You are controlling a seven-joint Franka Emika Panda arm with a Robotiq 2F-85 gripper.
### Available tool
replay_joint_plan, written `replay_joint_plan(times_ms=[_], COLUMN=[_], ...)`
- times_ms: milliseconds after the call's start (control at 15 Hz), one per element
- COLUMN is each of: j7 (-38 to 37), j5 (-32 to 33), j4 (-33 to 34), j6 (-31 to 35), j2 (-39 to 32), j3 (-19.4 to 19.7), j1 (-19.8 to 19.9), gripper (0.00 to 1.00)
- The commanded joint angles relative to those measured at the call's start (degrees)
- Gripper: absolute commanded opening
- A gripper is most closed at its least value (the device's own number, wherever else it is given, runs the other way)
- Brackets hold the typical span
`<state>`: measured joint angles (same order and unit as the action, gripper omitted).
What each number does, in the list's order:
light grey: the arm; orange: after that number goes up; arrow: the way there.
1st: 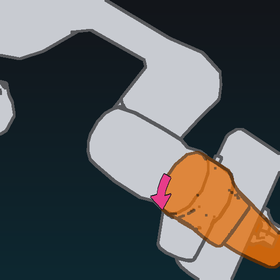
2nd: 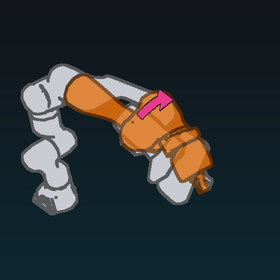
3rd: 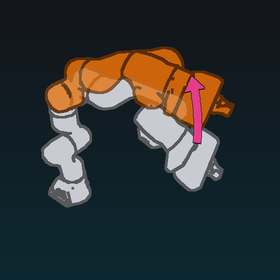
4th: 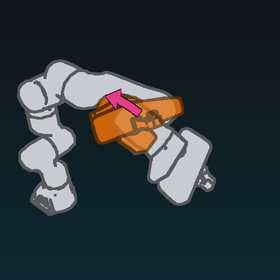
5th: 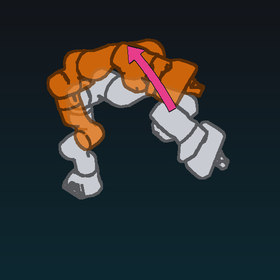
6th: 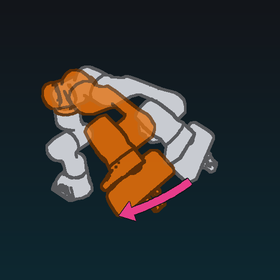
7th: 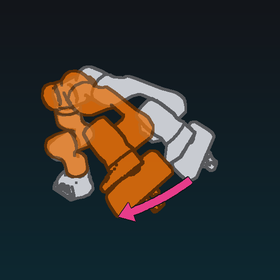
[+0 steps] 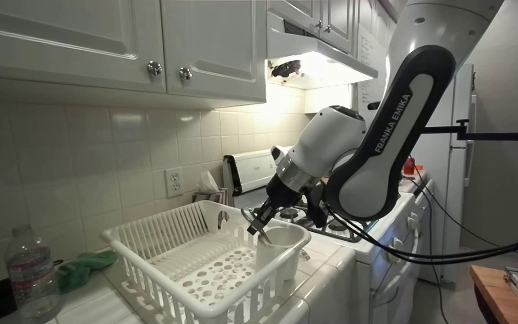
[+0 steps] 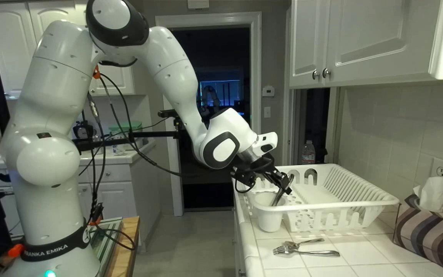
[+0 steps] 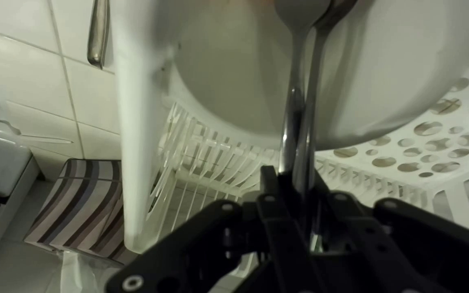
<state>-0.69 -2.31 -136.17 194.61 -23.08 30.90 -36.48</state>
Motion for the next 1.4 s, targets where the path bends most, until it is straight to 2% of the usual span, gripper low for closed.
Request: replay_joint_plan(times_ms=[0, 933, 1333], j7=[-0.72, -3.61, -3.39], j5=[-1.11, -1.73, -1.40], j4=[1.56, 2.34, 1.32], j6=[-1.42, -4.17, -3.84], j2=[-0.82, 2.48, 2.38], j3=[0.59, 3.60, 6.28], j1=[-0.63, -3.40, -6.25], gripper=[0.05, 0.05, 0.05])
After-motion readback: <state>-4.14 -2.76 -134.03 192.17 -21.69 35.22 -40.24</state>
